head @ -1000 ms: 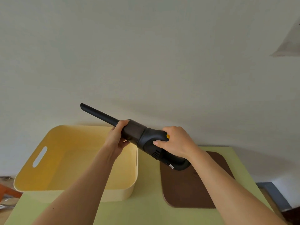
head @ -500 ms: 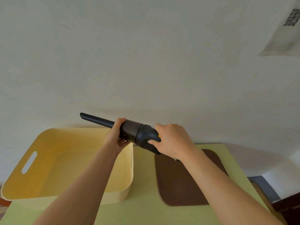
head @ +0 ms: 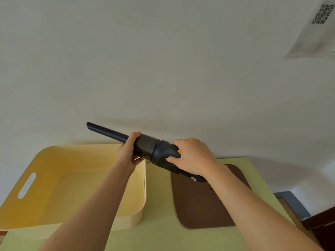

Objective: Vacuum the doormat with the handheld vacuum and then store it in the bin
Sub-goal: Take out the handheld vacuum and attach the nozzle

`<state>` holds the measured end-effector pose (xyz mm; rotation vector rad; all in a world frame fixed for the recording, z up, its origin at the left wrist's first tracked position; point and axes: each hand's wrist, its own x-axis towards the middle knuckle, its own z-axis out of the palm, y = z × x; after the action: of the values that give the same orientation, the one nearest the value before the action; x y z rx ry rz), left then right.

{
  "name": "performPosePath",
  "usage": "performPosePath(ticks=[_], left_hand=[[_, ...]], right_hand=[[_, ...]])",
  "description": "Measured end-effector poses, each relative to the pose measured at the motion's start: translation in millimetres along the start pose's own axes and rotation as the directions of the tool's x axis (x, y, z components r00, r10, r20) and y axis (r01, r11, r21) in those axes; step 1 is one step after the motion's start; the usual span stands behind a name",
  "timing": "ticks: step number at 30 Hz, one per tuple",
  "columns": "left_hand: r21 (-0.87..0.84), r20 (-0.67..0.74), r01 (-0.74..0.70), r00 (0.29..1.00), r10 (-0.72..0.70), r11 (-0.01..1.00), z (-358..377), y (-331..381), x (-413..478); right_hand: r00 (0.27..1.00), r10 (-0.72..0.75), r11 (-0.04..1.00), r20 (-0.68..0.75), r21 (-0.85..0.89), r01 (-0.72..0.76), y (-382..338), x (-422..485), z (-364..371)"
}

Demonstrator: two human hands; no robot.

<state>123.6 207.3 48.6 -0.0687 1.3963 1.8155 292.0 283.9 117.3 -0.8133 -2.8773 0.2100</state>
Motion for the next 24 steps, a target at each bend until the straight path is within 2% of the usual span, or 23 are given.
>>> performPosePath(ticks=[4,6,9,11,15,18,24], left_hand=[[0.04,0.074,-0.081,0.994,0.078,0.996,-1.0,-0.7,3.8],[0.068,0.125,-0.103,0.988,0.094,0.992,-4.6,-1.3,6.6],[0.096,0.203,-0.093,0.977,0.072,0.991,-8.1,-0.7,8.9],[0.122,0.225,-0.083,0.973,0.054,0.989,-7.7,-1.7,9.7],[0.102,0.275,-0.066,0.961,0.035,0.993,-7.8,-8.0,9.2],[0.024,0.318,-0.032,0.948,0.023,0.999,-6.6,-13.2,10.0],[-0.152,0.31,0.075,0.95,-0.025,0.985,16.2,-14.7,4.4]], right_hand=[[0.996,0.061,0.987,0.061,0.145,-0.069,10.6,4.8,3.7],[0.988,0.082,0.956,0.133,0.271,-0.116,15.6,6.2,2.0],[0.946,0.087,0.82,0.313,0.516,-0.247,24.1,3.0,-3.2],[0.922,0.077,0.76,0.38,0.576,-0.301,28.7,0.4,-2.7],[0.903,0.102,0.721,0.417,0.594,-0.356,32.2,-2.1,-1.7],[0.907,0.131,0.751,0.399,0.558,-0.354,33.7,-5.2,-2.2],[0.921,0.223,0.777,0.32,0.513,-0.366,35.2,-19.3,-2.7]])
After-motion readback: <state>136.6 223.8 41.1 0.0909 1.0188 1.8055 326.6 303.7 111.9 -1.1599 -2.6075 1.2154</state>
